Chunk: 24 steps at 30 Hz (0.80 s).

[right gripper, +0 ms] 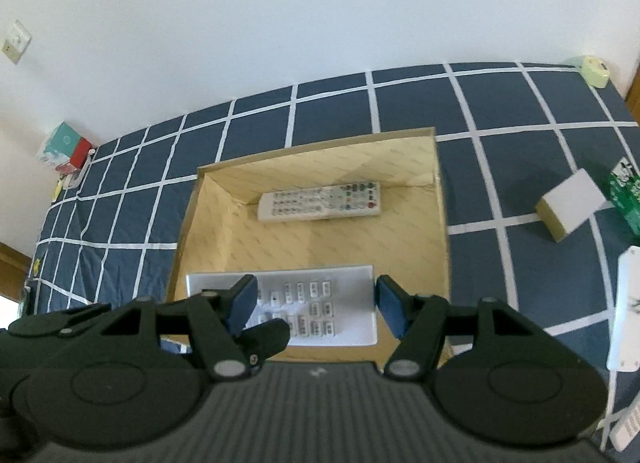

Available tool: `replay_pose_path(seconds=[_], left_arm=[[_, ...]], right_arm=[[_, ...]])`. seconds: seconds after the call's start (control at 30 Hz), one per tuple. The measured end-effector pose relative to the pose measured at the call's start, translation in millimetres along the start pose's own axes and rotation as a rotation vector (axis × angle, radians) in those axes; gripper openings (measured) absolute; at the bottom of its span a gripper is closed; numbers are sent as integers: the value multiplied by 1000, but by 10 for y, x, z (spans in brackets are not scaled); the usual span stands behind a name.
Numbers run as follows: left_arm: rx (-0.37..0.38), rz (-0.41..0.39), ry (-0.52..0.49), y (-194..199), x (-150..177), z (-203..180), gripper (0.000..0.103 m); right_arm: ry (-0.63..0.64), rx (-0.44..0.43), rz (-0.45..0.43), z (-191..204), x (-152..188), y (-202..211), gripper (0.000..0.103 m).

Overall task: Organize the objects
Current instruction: 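Lift the air-conditioner remote with the right gripper and carry it over the box, then lower the air-conditioner remote into the box and open the right gripper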

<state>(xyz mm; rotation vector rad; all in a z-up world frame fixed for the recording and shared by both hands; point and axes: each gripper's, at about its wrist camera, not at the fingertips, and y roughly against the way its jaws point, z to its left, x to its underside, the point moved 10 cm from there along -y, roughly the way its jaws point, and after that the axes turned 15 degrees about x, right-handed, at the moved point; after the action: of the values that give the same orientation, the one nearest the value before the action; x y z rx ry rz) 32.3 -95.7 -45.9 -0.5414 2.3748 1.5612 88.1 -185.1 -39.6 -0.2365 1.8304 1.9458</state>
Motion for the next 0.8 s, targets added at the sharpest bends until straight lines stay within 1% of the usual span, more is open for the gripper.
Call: replay_pose_path(seconds=[0.23, 0.4, 0.8], left_arm=[[-12, 7, 20, -190, -216, 317, 68], [-8, 31, 36, -453, -381, 527, 68], [-13, 103, 75, -1085, -699, 1083, 68]], right_arm=[[-1, -7, 16, 171, -184, -329, 65], [-6, -4, 35, 219, -337, -642, 65], [-21, -4, 115, 361, -662, -1522, 65]])
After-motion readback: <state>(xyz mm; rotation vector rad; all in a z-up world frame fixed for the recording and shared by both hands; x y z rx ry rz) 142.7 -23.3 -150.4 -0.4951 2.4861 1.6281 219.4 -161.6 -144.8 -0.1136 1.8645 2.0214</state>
